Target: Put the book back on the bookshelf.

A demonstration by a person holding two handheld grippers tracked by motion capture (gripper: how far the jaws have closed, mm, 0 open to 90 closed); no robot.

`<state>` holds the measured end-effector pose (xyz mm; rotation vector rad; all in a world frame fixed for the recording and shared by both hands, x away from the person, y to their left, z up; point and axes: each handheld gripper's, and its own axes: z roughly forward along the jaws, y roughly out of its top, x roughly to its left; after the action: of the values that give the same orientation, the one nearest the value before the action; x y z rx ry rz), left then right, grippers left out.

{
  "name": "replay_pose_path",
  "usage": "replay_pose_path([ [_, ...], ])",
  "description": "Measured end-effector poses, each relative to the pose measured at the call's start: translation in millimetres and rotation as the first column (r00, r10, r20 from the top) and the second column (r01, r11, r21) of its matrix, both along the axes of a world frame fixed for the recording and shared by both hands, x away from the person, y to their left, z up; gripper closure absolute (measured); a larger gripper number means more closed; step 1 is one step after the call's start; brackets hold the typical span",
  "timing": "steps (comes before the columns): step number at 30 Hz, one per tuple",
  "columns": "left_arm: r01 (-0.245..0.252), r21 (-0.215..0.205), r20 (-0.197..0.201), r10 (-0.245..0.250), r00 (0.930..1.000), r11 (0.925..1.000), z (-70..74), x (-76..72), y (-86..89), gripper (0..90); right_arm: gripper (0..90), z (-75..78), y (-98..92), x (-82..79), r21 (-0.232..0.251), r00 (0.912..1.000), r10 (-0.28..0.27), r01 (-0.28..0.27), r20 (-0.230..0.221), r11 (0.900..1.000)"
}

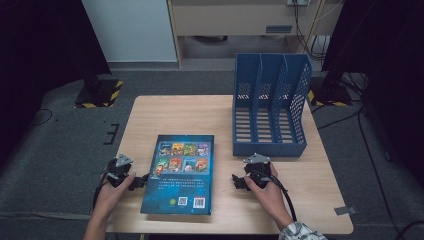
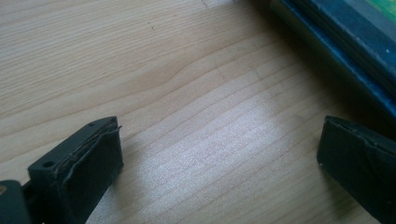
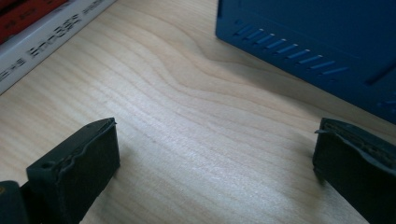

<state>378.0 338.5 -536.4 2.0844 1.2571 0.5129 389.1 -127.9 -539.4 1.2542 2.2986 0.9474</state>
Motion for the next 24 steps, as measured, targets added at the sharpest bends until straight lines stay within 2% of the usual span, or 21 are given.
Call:
replay_pose_path([
  [9, -0.006, -0.001, -0.001, 0.006, 1.0000, 1.0000, 0.1, -0.1, -0.9, 0.0, 0.6, -0.1, 0.5, -0.4, 0.002, 1.0000, 0.006, -0.006, 0.002, 1.000],
  [15, -0.006, -0.006, -0.006, 0.006, 1.0000, 1.0000, 0.6, 1.6, -1.8, 0.0, 0.7, 1.4, 2.2, 2.0, -0.005, 0.9997, 0.020, -0.020, -0.017, 1.000],
  [17, -0.008, -0.008, -0.006, 0.008, 0.9999, 0.9999, 0.8, 2.2, -1.6, 0.4, 1.4, 1.6, 2.3, 1.9, -0.007, 0.9995, 0.028, -0.029, -0.016, 1.000],
  [20, -0.018, -0.024, -0.011, 0.018, 0.9998, 0.9995, 3.0, 0.3, 0.5, 2.5, 7.8, 4.0, 4.5, -0.8, -0.012, 0.9991, 0.041, -0.041, -0.015, 0.999],
  [23, -0.029, -0.021, -0.012, 0.029, 0.9995, 0.9993, 5.8, -2.3, 2.8, 3.6, 8.2, 8.0, 9.8, -5.2, -0.012, 0.9975, 0.069, -0.069, -0.017, 0.998],
  [24, -0.042, -0.032, 0.008, 0.042, 0.9991, 0.9986, 10.2, -4.9, 5.0, 3.7, 9.5, 11.2, 12.8, -8.1, -0.005, 0.9962, 0.086, -0.086, -0.008, 0.996],
])
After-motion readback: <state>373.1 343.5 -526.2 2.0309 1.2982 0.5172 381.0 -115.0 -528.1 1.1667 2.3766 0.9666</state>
